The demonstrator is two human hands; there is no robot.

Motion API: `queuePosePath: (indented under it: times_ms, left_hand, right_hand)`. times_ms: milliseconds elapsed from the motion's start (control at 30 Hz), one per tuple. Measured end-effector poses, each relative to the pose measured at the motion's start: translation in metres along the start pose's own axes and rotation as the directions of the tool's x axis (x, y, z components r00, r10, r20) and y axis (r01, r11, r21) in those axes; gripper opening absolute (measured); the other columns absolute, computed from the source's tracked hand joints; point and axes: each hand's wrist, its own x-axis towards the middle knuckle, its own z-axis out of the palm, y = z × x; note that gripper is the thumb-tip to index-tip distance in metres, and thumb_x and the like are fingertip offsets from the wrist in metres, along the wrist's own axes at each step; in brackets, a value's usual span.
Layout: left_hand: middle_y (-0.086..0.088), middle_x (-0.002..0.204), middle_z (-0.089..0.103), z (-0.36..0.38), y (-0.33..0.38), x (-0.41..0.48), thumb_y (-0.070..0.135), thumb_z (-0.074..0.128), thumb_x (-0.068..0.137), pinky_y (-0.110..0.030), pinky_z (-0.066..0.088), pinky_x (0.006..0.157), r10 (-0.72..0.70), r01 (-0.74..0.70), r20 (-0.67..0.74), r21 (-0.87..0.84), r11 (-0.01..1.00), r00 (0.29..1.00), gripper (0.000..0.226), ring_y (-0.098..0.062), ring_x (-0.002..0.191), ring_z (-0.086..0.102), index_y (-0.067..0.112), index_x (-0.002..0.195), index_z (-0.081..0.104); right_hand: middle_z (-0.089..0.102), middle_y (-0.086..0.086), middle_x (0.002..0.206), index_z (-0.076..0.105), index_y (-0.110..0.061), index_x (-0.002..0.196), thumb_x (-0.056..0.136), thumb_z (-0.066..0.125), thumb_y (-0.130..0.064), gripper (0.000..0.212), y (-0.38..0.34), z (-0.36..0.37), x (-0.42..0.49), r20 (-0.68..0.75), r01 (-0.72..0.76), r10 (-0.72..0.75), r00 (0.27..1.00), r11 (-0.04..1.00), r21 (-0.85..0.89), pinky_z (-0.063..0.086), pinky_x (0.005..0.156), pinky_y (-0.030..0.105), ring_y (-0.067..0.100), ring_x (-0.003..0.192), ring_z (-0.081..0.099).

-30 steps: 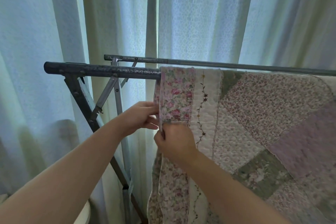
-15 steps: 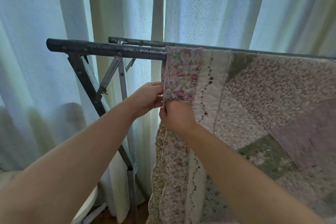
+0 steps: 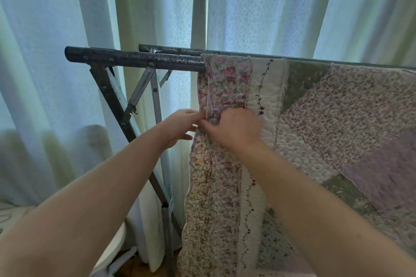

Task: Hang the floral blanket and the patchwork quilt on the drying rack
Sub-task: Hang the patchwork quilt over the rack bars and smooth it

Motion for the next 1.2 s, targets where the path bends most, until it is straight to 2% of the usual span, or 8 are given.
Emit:
queuePosePath:
  times_ms: [133,233,433,633,800,967,1067,1200]
  left_hand:
    - [0.003,0.072,0.058,-0.003,-0.001,0.001,0.041,0.061,0.084,-0.026,0.037,0.059,0.045,-0.044,-0.016,0.066,0.997,0.999,0.027,-0.012,0.064,0.048,0.016,0.075,0.068]
    - [0.0,0.07,0.063,-0.005,0.004,0.005,0.033,0.061,0.086,-0.027,0.047,0.06,0.056,-0.057,0.01,0.096,0.994,0.998,0.025,-0.009,0.055,0.055,0.013,0.076,0.071]
    - [-0.007,0.062,0.062,0.003,0.007,0.014,-0.003,0.044,0.086,-0.024,0.048,0.056,0.056,-0.058,0.053,0.035,0.998,0.997,0.033,-0.016,0.057,0.056,0.007,0.063,0.066]
    - [-0.007,0.063,0.056,0.008,0.004,0.017,-0.012,0.034,0.086,-0.019,0.048,0.049,0.019,0.028,0.217,-0.213,0.977,0.976,0.032,-0.012,0.053,0.055,0.003,0.069,0.057]
    - [0.002,0.071,0.06,0.009,0.011,0.013,0.016,0.045,0.091,-0.025,0.049,0.063,-0.011,0.018,0.091,-0.077,0.997,0.996,0.025,-0.013,0.066,0.054,0.015,0.075,0.064]
    - [0.0,0.072,0.063,0.001,0.044,0.015,0.021,0.051,0.091,-0.026,0.047,0.061,0.193,-0.251,-0.199,-0.327,0.911,0.961,0.014,-0.014,0.066,0.056,0.01,0.087,0.059]
    - [-0.002,0.072,0.071,0.007,0.053,0.012,0.015,0.051,0.091,-0.024,0.054,0.061,0.23,-0.288,-0.19,-0.376,0.881,0.954,0.016,-0.013,0.066,0.065,0.007,0.083,0.062]
    - [-0.016,0.1,0.066,0.011,0.048,0.007,0.015,0.047,0.093,-0.036,0.049,0.089,0.21,-0.22,-0.074,-0.472,0.854,0.975,0.023,-0.024,0.091,0.063,-0.001,0.095,0.063]
  right_hand:
    - [0.04,-0.003,0.054,0.041,-0.013,0.054,0.086,0.047,-0.047,0.047,-0.005,0.004,0.001,0.067,0.019,-0.019,0.998,1.0,0.0,0.021,0.043,0.023,0.017,0.047,0.037]
    - [0.043,-0.001,0.056,0.056,-0.013,0.065,0.087,0.048,-0.034,0.032,-0.013,0.007,-0.003,0.122,0.043,-0.059,0.991,0.99,0.132,0.027,0.048,0.026,0.02,0.054,0.042]
    - [0.033,-0.004,0.041,0.042,-0.015,0.046,0.077,0.057,-0.017,0.035,-0.018,0.003,-0.01,0.179,0.128,-0.214,0.96,0.908,0.4,0.022,0.041,0.022,0.02,0.046,0.039]
    - [0.039,0.002,0.043,0.036,-0.015,0.044,0.078,0.057,-0.013,0.04,-0.019,0.005,-0.011,0.172,0.119,-0.224,0.959,0.872,0.474,0.025,0.044,0.027,0.02,0.046,0.039]
    - [0.061,0.012,0.06,0.057,-0.01,0.062,0.086,0.053,-0.028,0.03,-0.012,0.011,-0.02,0.057,0.078,-0.103,0.993,0.937,0.341,0.029,0.05,0.026,0.026,0.052,0.053]
    - [0.057,0.005,0.051,0.043,-0.016,0.055,0.077,0.055,-0.062,0.052,-0.006,-0.013,-0.009,-0.149,-0.02,0.064,0.987,0.96,0.278,0.027,0.049,0.025,0.022,0.046,0.047]
    - [0.063,0.007,0.059,0.05,-0.017,0.058,0.077,0.049,-0.065,0.052,-0.006,-0.031,0.01,-0.151,-0.034,0.066,0.986,0.978,0.205,0.029,0.049,0.026,0.025,0.056,0.058]
    - [0.066,0.01,0.069,0.061,-0.012,0.069,0.084,0.049,-0.048,0.04,-0.017,-0.037,0.012,-0.102,0.035,-0.023,0.995,0.993,0.115,0.027,0.051,0.027,0.028,0.064,0.061]
